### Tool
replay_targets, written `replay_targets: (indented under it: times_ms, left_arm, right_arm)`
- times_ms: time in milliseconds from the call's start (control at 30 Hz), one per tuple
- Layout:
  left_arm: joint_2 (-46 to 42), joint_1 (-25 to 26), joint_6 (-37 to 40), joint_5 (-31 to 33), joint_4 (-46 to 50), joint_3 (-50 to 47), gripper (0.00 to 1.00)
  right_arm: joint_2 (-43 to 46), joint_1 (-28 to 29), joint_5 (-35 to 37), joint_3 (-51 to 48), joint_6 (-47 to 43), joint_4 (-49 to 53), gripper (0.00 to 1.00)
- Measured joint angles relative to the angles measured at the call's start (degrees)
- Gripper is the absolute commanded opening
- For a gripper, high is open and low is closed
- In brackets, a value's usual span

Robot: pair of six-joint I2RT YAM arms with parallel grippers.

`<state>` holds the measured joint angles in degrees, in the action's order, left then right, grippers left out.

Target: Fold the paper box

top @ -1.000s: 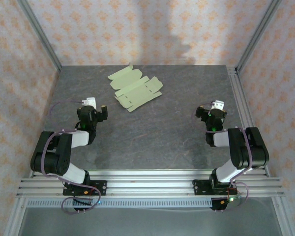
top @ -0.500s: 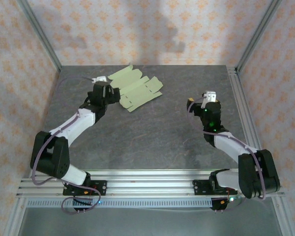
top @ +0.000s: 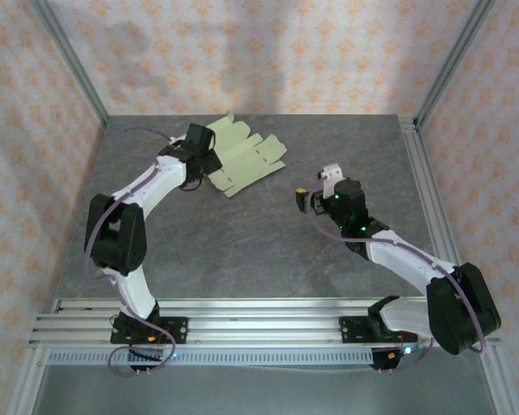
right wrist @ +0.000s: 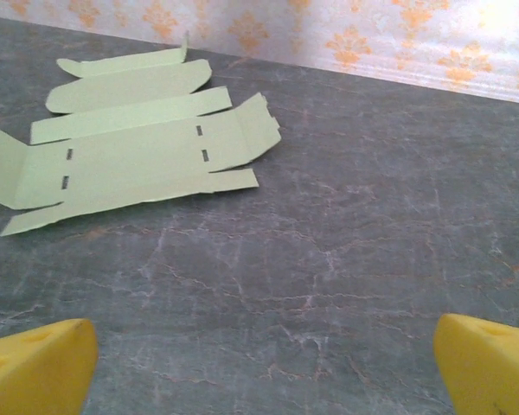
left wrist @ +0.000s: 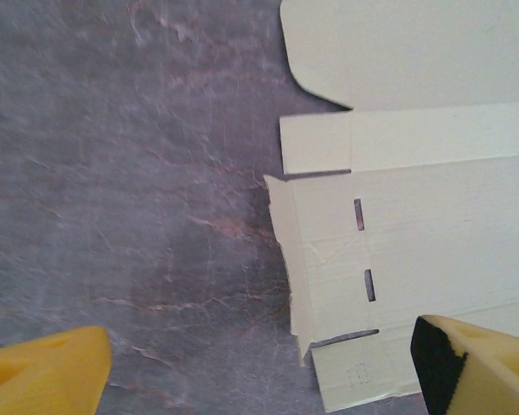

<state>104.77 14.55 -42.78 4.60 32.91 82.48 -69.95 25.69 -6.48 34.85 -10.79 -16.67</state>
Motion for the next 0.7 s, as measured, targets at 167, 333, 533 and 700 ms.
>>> replay_targets:
  times_ms: [167,333,533,700]
  left_arm:
    - [5.3,0.0,-5.0,-3.6,0.6,1.5,0.77]
    - [9.2,0.0,-7.8,-5.5,0.6,2.9,0.61]
    - [11.4,0.0,-10.1,-7.4,0.3,3.8,0.34]
    - [11.6,0.0,-12.4,-8.7,-0.1,3.8,0.14]
  right_arm:
    - [0.5,0.2,-0.6,0.1,0.2,0.0,0.99]
    - [0.7,0.2,-0.6,0.0,0.7,0.0,0.99]
    - [1.8,0.2,-0.6,-0.3,1.6,0.4,0.99]
    - [2.3,0.2,-0.6,-0.3,1.8,0.5,0.99]
